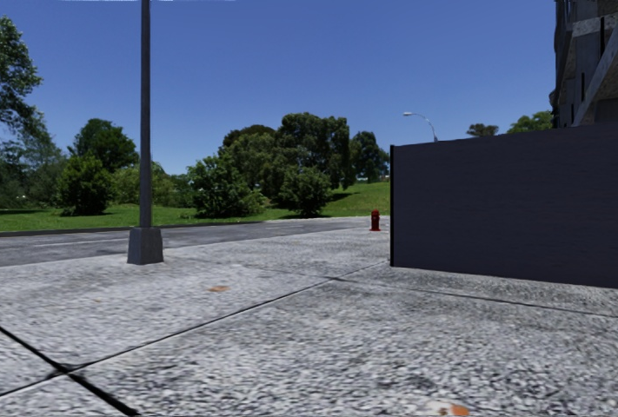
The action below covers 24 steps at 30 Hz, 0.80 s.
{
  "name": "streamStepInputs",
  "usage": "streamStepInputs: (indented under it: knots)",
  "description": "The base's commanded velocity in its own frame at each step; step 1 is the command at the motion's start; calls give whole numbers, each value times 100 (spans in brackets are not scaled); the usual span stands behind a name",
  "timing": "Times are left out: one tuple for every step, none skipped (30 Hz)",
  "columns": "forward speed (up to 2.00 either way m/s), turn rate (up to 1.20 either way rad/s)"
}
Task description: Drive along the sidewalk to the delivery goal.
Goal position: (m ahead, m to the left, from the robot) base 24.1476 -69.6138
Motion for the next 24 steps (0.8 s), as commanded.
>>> streamStepInputs:
  knots:
    - [200, 28]
    - [200, 19]
    - [200, 11]
    - [200, 11]
    - [200, 0]
    - [200, 0]
    - [200, 0]
    - [200, 0]
    - [200, 0]
    - [200, 0]
    - [200, 0]
    - [200, 0]
    - [200, 0]
    - [200, 0]
    - [200, 0]
    - [200, 0]
    - [200, 0]
    - [200, 0]
    - [200, 0]
    - [200, 0]
    - [200, 0]
    - [200, 0]
    - [200, 0]
    - [200, 0]
